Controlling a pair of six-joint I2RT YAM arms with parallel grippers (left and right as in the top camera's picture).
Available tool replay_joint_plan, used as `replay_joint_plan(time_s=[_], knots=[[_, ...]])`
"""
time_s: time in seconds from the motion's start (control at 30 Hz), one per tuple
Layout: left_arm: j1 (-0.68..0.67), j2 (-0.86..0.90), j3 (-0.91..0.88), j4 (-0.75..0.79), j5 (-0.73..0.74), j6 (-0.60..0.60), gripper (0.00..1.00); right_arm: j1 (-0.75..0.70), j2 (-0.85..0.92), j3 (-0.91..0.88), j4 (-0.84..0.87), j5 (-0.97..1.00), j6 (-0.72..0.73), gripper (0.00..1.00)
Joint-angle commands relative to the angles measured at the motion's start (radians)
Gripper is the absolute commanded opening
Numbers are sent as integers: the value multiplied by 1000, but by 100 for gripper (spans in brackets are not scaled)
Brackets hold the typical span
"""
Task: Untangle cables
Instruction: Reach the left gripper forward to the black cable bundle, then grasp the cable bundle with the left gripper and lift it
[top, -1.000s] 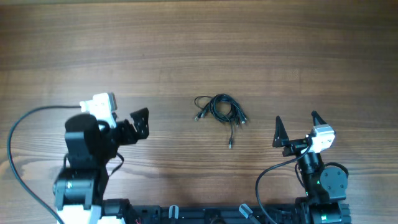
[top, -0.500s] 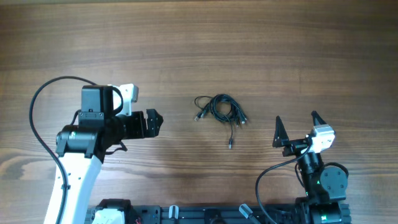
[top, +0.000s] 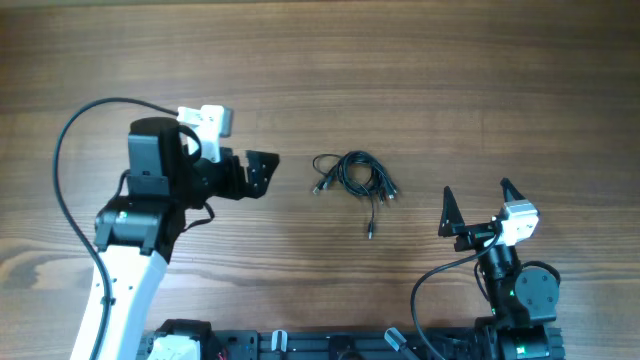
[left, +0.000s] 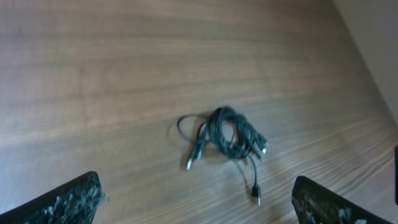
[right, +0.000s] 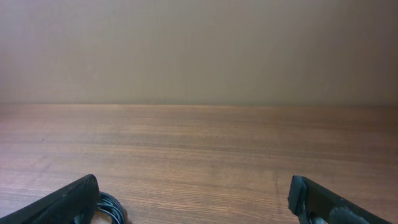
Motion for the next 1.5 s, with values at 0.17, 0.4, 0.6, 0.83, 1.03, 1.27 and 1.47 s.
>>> replay_joint_plan(time_s=[0.17,0.4,0.6,0.83,1.03,1.27,1.47], knots=[[-288,71,15,122,-369,21,100,4,-7,-1,2,2,0,100],[-421,317,15,294,-385,50,100,4,-7,-1,2,2,0,100],[-457,512,15,465,-384,50,100,4,-7,-1,2,2,0,100],[-457,633,15,572,-384,49,100,4,-7,-1,2,2,0,100],[-461,687,15,590,-372,46,100,4,-7,-1,2,2,0,100],[-484,713,15,615,-373,50,100,4,-7,-1,2,2,0,100],[-496,752,15,599,-373,49,88,4,-7,-1,2,2,0,100]])
